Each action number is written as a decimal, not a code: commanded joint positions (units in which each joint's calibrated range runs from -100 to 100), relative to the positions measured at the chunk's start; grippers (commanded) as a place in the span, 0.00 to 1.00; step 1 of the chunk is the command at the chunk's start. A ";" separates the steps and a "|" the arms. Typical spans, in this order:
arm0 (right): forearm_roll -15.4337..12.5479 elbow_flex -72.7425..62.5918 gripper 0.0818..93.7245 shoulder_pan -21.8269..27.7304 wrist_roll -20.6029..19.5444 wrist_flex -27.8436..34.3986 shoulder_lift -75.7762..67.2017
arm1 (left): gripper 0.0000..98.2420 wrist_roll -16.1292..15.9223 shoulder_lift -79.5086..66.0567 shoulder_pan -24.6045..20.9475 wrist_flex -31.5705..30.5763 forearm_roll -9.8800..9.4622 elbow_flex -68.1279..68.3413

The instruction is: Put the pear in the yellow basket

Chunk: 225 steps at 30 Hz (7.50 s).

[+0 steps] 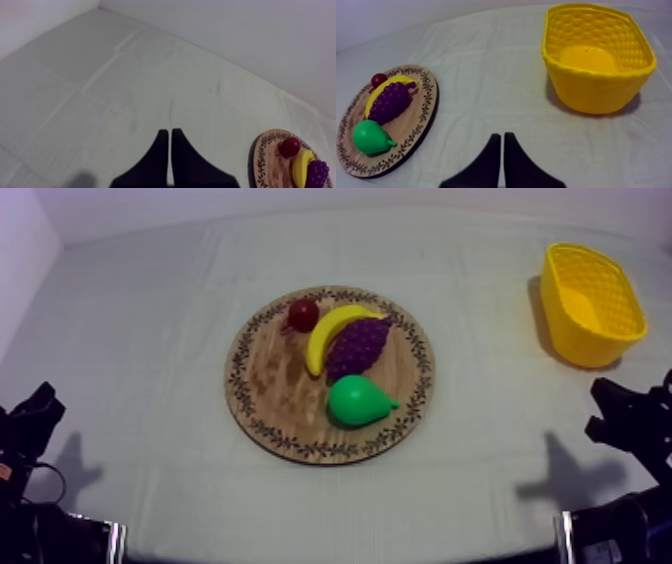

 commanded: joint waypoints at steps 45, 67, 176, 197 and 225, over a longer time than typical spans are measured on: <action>-13.16 -75.38 0.16 -14.35 28.71 38.38 71.61 | 0.00 0.02 0.02 -0.02 0.05 0.00 0.02; -19.27 -71.35 0.60 -16.22 36.89 40.42 77.98 | 0.00 0.02 0.02 -0.02 0.05 0.00 0.02; 18.73 -65.59 0.56 11.57 -6.26 -6.62 91.69 | 0.00 0.02 0.02 -0.02 0.05 0.00 0.02; 9.21 -58.33 0.62 15.85 3.37 -17.04 89.97 | 0.00 0.02 0.02 -0.02 0.05 0.00 0.02; -0.32 -37.64 0.00 12.85 8.29 -26.02 66.84 | 0.00 0.02 0.02 -0.02 0.05 0.00 0.02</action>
